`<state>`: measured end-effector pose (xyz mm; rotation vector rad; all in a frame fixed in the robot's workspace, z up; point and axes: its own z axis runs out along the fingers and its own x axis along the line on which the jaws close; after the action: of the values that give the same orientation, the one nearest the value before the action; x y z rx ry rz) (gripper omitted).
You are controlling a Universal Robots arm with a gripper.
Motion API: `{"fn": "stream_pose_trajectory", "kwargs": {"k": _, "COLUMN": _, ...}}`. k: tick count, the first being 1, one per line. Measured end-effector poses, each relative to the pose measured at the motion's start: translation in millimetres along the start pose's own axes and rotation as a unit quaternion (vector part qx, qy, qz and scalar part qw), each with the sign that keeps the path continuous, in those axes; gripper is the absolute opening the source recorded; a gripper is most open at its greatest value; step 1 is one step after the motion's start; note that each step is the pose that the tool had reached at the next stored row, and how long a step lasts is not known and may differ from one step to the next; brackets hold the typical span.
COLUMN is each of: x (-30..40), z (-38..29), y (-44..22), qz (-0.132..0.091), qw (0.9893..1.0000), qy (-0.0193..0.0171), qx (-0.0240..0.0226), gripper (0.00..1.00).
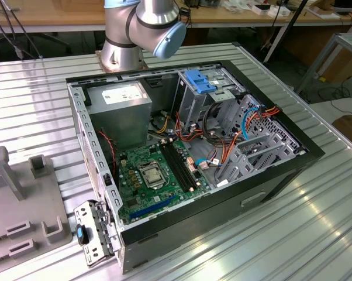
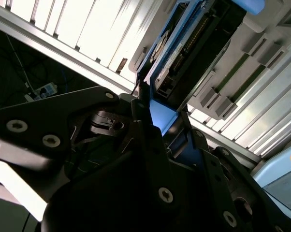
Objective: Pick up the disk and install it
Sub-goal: 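Pick up the disk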
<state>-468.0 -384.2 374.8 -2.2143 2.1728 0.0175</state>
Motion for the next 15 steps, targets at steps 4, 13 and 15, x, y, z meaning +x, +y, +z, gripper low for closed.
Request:
{"fn": "stream_pose_trajectory", "kwargs": {"k": 4, "x": 0.0, "z": -0.9, "y": 0.0, "qz": 0.000, "qw": 1.0000, "qy": 0.0001, "qx": -0.0001, "gripper": 0.37}}
{"fn": "stream_pose_trajectory", "kwargs": {"k": 13, "x": -0.4, "z": -10.4, "y": -0.2, "qz": 0.000, "qw": 1.0000, "qy": 0.0000, "qx": 0.0000, "gripper": 0.37}}
{"fn": "stream_pose_trajectory", "kwargs": {"k": 15, "x": -0.4, "z": -12.0, "y": -0.2, "qz": 0.000, "qw": 1.0000, "qy": 0.0000, "qx": 0.0000, "gripper": 0.37}}
